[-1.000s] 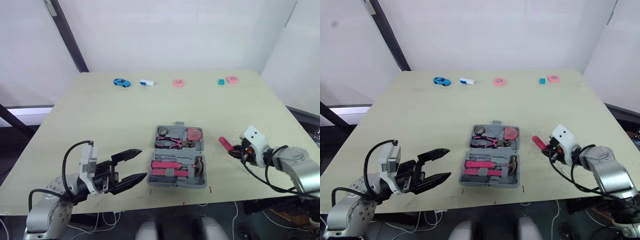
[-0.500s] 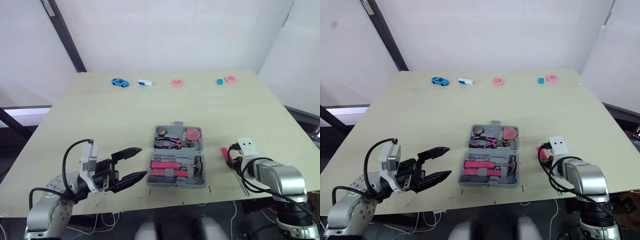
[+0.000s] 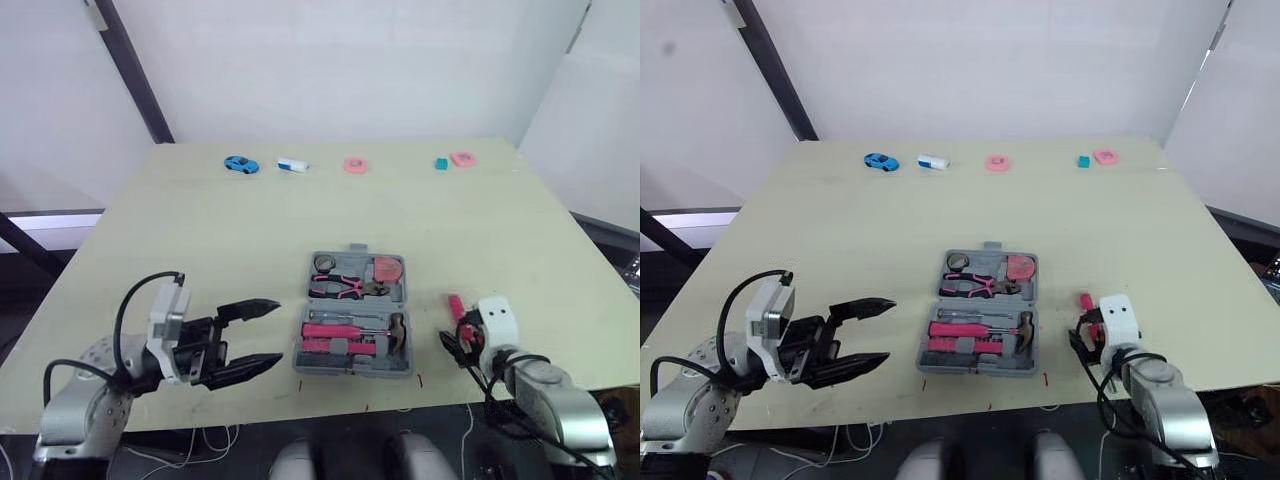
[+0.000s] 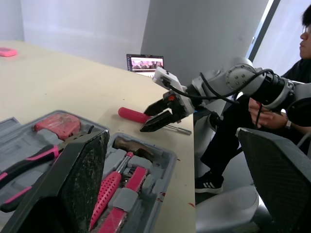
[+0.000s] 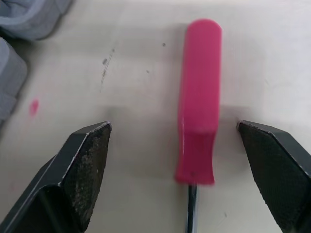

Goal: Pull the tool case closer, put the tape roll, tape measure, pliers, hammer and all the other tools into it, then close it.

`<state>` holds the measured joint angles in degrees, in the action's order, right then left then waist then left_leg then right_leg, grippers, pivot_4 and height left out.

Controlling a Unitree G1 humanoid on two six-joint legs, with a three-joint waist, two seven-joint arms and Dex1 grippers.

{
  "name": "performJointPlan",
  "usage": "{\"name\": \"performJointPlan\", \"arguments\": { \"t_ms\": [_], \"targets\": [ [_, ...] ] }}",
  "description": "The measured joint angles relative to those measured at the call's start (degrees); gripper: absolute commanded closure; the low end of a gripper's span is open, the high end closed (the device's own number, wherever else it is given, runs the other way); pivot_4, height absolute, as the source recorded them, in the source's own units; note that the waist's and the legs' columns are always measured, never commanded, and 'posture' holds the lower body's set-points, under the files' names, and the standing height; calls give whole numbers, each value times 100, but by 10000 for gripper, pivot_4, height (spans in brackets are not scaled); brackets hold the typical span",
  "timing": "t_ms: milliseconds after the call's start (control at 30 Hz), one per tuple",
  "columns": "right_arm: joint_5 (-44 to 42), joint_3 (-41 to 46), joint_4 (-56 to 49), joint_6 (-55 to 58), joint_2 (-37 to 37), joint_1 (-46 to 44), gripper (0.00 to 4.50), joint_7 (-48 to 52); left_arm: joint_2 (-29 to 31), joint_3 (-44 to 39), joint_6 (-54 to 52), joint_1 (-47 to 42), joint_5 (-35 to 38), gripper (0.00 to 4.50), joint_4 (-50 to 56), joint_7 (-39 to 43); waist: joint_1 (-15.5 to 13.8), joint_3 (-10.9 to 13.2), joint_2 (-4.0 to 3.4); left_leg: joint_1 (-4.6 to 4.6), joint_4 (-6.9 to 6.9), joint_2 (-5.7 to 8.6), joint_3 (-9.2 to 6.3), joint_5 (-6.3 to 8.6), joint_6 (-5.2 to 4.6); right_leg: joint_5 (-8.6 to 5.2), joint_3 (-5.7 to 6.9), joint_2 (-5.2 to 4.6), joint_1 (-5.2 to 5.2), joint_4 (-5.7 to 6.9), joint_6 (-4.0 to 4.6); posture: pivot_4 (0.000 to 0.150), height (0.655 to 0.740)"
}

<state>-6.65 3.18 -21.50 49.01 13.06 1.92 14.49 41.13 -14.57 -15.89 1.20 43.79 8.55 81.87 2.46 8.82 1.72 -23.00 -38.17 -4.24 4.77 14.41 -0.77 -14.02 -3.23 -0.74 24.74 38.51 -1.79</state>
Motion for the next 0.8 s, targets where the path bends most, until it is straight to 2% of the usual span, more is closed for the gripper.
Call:
{"name": "performJointPlan", "arguments": {
  "t_ms": [133, 200, 267, 300, 400, 467, 633, 800],
  "targets": [
    [101, -69, 75, -580, -245, 246, 1552, -241, 63, 4, -13, -215, -72, 0, -91, 37, 3, 2, -1, -1, 2, -1, -9, 0, 0, 0, -2, -1, 1, -1, 0, 1500, 7400],
    [130, -85, 143, -760, -272, 284, 6648, -288, 70, 8, -48, -277, -79, 0, -90, 37, 11, 2, -1, 0, 3, -1, -12, 0, 0, 0, -9, -2, 1, -3, 0, 1500, 7400],
    [146, -90, 197, -975, -286, 362, 15061, -334, 81, 12, -128, -294, -80, 0, -80, 31, 5, 2, -1, 0, 4, 1, -14, 0, 0, 0, -7, -4, 1, -4, 0, 1500, 7400],
    [146, -94, 224, -1082, -287, 399, 17764, -337, 84, 12, -159, -296, -79, 0, -73, 23, 4, 2, -1, -1, 6, 1, -15, 0, 0, 0, -7, -4, 1, -5, 0, 1500, 7400],
    [144, -100, 249, -1209, -288, 444, 32726, -342, 93, 12, -251, -297, -79, 0, -21, 4, 2, 2, -1, -1, 8, 0, -17, 0, 0, 0, -5, -4, 1, -6, 0, 1500, 7400],
    [143, -100, 259, -1275, -284, 455, 41078, -351, 93, 12, -287, -297, -79, 0, 9, -38, 2, 2, -2, 0, 8, 0, -18, 0, 0, 0, -6, -3, 1, -6, 0, 1500, 7400],
    [61, -105, 187, -1299, -161, 485, 41262, -188, 93, 12, -383, -296, -73, 0, 103, -75, 2, 4, -3, 0, 9, 0, -18, 0, 0, 0, -6, -4, 1, -7, 0, 1500, 7400],
    [-474, -312, -931, -773, 955, 230, 41262, 876, 132, -9, -427, -291, -65, 0, 85, -47, 10, 14, -7, 0, 9, -3, -15, 0, 0, 0, -9, 1, 2, -10, -1, 1500, 7400]
  ]
}}
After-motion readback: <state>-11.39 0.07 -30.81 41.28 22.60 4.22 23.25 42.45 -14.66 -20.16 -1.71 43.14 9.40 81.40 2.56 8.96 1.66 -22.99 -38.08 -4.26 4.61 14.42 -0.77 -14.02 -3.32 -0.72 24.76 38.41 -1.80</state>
